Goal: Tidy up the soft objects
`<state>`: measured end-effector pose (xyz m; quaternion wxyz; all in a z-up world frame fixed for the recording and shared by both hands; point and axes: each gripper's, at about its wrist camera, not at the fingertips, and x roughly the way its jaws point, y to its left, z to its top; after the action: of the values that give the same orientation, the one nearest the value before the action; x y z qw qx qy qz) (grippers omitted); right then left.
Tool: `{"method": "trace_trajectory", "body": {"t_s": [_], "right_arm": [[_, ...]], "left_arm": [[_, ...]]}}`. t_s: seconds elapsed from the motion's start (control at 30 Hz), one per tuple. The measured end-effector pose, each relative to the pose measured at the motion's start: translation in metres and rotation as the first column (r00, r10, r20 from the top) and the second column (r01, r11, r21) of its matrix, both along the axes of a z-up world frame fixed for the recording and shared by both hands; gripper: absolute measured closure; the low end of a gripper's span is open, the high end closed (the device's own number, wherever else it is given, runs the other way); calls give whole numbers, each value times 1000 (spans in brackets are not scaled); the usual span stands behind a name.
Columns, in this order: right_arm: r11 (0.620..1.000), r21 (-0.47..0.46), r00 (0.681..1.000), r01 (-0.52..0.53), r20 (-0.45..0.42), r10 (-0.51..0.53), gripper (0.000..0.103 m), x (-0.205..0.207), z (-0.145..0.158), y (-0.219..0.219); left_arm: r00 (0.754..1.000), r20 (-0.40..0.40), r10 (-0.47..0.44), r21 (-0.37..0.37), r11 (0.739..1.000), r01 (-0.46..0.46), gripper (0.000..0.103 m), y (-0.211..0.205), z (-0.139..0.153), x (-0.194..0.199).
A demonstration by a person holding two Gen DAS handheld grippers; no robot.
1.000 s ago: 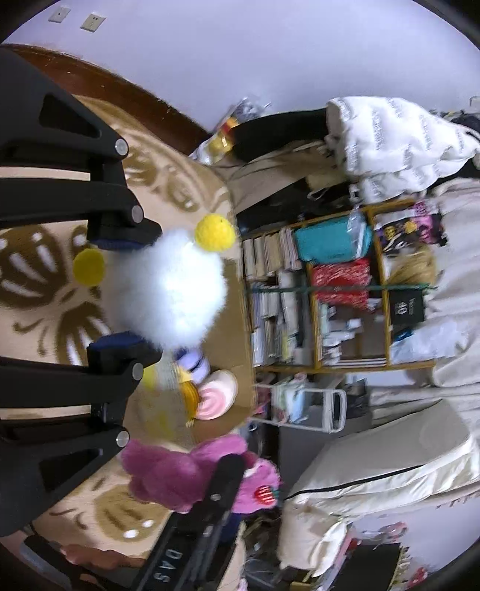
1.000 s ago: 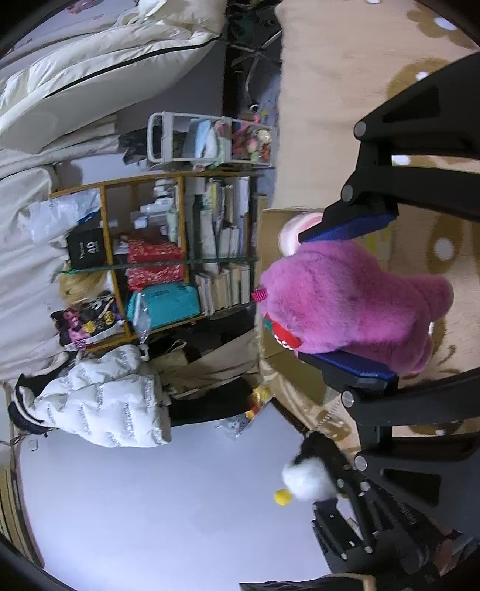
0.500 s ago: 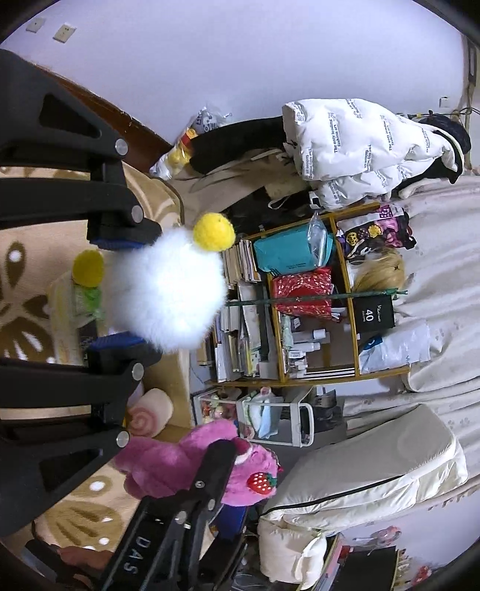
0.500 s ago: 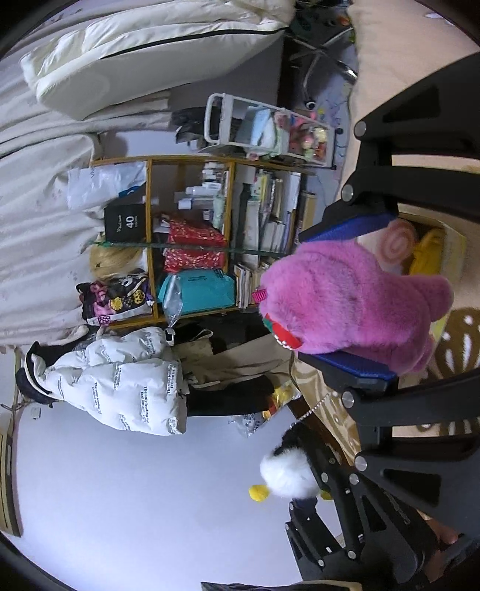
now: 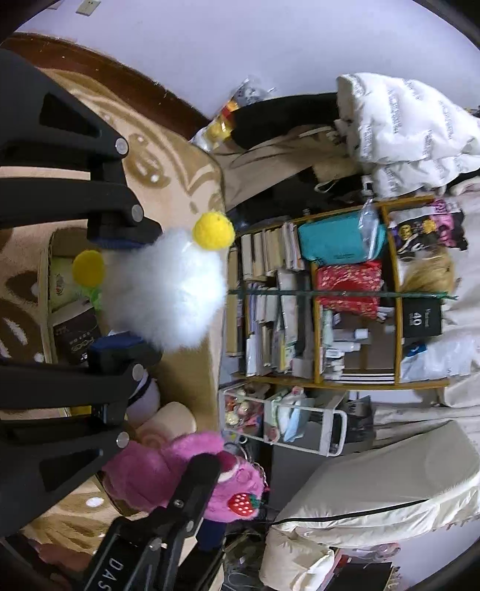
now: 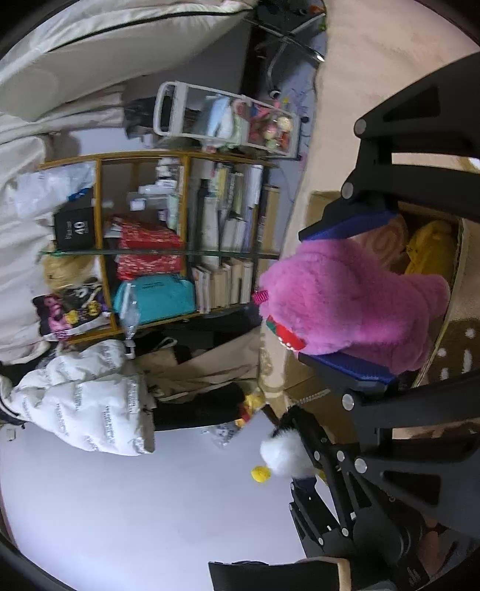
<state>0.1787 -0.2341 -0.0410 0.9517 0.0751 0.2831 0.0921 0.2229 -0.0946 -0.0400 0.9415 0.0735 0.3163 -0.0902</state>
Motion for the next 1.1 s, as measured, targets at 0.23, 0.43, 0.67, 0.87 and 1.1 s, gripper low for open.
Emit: {"method": "trace_trajectory", "body": {"t_s": [0.23, 0.43, 0.67, 0.87, 1.1], "right_arm": [[1000, 25, 999, -4, -50, 5, 40, 5, -12, -6], [999, 42, 999, 13, -44, -11, 23, -3, -4, -11], [997, 75, 999, 29, -29, -27, 10, -27, 13, -16], [999, -11, 999, 34, 24, -33, 0, -59, 35, -9], [997, -45, 997, 62, 50, -60, 0, -96, 58, -6]], "left_arm": [[999, -46, 11, 19, 1000, -10, 60, -2, -12, 3], [1000, -5, 26, 50, 998, -26, 42, -1, -2, -12], [999, 4, 47, 24, 999, -47, 19, 12, 15, -32], [997, 22, 71, 22, 997, -72, 14, 25, 35, -60], [995, 74, 70, 19, 997, -72, 7, 39, 60, -101]]}}
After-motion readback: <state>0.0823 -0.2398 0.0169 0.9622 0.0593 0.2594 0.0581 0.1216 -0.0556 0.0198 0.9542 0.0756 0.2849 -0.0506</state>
